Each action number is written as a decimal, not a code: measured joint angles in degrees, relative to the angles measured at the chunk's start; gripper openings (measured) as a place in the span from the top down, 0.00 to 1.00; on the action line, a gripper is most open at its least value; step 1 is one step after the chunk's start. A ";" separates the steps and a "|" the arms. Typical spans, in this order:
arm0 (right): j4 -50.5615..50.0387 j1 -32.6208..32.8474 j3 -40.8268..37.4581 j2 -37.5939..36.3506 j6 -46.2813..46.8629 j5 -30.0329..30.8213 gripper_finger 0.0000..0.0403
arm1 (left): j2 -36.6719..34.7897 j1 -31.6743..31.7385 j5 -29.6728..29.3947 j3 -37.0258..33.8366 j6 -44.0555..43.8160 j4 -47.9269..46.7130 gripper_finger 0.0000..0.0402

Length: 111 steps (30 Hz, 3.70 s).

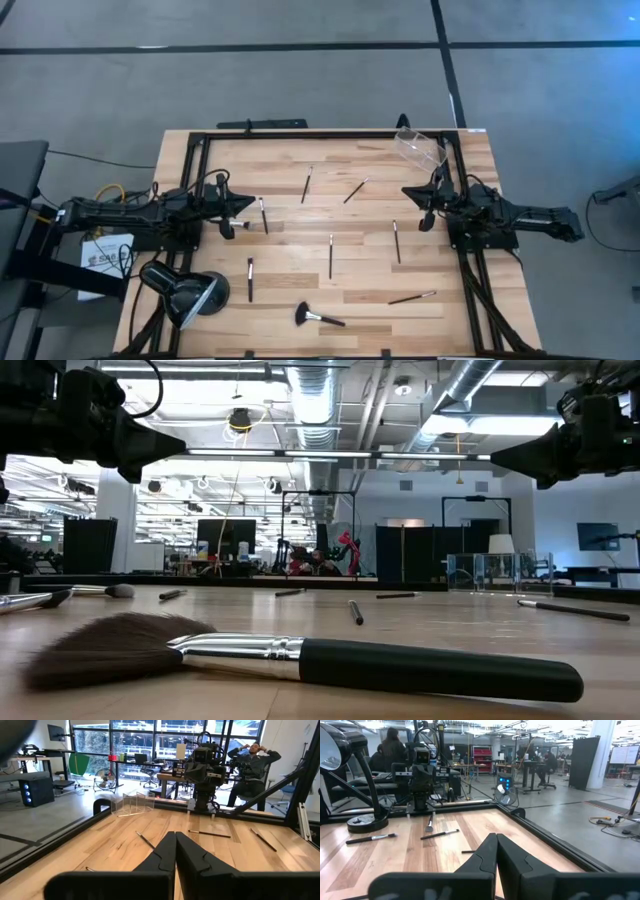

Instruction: Put items in baskets/containers

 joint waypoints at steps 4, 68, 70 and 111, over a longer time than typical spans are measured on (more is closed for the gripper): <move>0.00 -0.02 0.01 0.02 -0.01 0.00 1.00 | -0.01 0.01 0.01 0.00 0.00 -0.01 0.99; 0.68 0.00 -0.01 0.02 -5.58 0.02 1.00 | -0.02 0.01 0.02 -0.02 -0.15 3.39 0.99; 2.33 -0.01 0.01 0.02 -4.43 0.01 1.00 | -0.02 0.01 0.00 -0.02 -0.24 3.41 0.99; 12.20 3.56 -0.01 7.61 16.49 8.01 1.00 | 0.16 0.02 0.84 -0.02 -4.94 19.85 0.99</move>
